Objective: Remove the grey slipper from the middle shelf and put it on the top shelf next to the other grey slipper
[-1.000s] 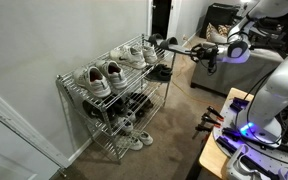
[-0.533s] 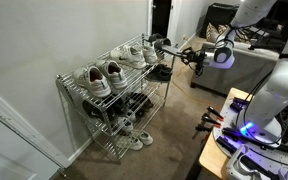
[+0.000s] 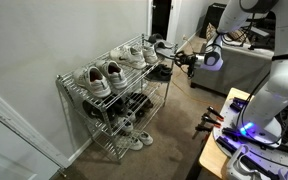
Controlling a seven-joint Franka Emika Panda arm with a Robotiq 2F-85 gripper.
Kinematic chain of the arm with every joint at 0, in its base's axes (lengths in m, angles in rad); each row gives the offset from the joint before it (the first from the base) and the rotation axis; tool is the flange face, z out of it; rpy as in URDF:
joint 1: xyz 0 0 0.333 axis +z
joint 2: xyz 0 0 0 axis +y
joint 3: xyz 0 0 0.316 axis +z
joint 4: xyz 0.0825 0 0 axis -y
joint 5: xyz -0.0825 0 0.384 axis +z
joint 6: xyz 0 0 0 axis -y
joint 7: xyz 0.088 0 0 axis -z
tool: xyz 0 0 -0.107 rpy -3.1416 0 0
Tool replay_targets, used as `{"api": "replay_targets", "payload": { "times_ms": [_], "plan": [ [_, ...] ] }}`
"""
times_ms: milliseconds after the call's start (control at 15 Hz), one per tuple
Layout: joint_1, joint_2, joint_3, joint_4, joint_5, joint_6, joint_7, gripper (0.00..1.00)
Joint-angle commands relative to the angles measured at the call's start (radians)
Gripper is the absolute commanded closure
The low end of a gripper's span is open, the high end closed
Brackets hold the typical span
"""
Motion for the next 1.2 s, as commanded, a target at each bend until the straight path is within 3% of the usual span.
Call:
{"api": "replay_targets", "payload": {
  "times_ms": [0, 600, 667, 733, 1133],
  "plan": [
    [0.003, 0.06, 0.007, 0.055, 0.035, -0.054, -0.019, 0.95],
    [0.004, 0.117, 0.021, 0.122, 0.117, -0.091, -0.025, 0.95],
    [0.007, 0.121, 0.019, 0.125, 0.118, -0.082, -0.024, 0.59],
    [0.007, 0.126, 0.018, 0.128, 0.116, -0.082, -0.026, 0.58],
    [0.022, 0.095, 0.003, 0.085, 0.092, -0.063, -0.059, 0.21]
  ]
}}
